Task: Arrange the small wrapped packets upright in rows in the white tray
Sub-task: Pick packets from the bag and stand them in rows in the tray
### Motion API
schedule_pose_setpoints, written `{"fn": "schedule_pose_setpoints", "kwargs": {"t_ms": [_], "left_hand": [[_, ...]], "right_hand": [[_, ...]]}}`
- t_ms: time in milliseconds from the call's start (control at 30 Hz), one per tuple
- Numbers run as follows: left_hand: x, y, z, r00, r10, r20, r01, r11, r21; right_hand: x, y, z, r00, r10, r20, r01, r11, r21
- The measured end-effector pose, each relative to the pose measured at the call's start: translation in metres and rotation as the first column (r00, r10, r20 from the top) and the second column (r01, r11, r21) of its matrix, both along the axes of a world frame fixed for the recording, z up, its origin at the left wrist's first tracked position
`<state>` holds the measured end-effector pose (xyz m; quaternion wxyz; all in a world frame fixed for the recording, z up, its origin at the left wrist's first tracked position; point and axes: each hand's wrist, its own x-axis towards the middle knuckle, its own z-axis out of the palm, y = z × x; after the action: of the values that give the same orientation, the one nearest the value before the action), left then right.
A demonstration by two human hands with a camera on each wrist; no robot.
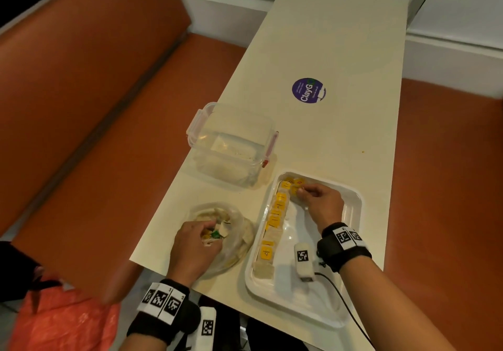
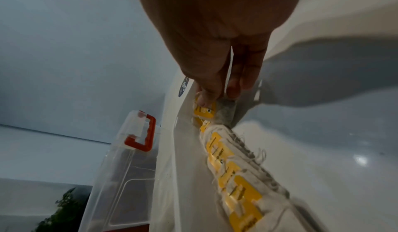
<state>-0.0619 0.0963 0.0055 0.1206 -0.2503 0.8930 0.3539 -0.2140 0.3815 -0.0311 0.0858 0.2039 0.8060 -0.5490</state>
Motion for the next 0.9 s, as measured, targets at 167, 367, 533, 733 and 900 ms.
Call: {"fn": "schedule_pose_setpoints", "kwargs": {"t_ms": [167, 367, 533, 733, 900], "left_hand": [[-0.002, 0.000, 0.000, 0.998, -0.044, 0.053, 0.045, 0.999, -0.027], [-0.006, -0.001, 0.001, 0.996, -0.080, 0.034, 0.081, 0.997, -0.005], [-0.011, 0.003, 0.007, 0.981, -0.194, 0.021, 0.194, 0.981, -0.005], [-0.022, 0.011, 0.003, 0.941, -0.320, 0.113, 0.330, 0.940, -0.086], [-0.028, 0.010, 0.001, 0.966, -0.232, 0.114, 0.231, 0.973, 0.021]], "right_hand": [[0.000, -0.003, -0.007, 0.995, -0.101, -0.001, 0.101, 0.995, -0.002], [0.003, -0.005, -0.012, 0.988, -0.151, 0.024, 0.151, 0.988, -0.010], [0.009, -0.007, 0.003, 0.986, -0.168, 0.000, 0.168, 0.984, 0.064], [0.020, -0.009, 0.026, 0.997, -0.037, -0.060, 0.044, 0.992, 0.118], [0.033, -0.013, 0.054, 0.995, 0.032, -0.093, -0.028, 0.999, 0.040]]}}
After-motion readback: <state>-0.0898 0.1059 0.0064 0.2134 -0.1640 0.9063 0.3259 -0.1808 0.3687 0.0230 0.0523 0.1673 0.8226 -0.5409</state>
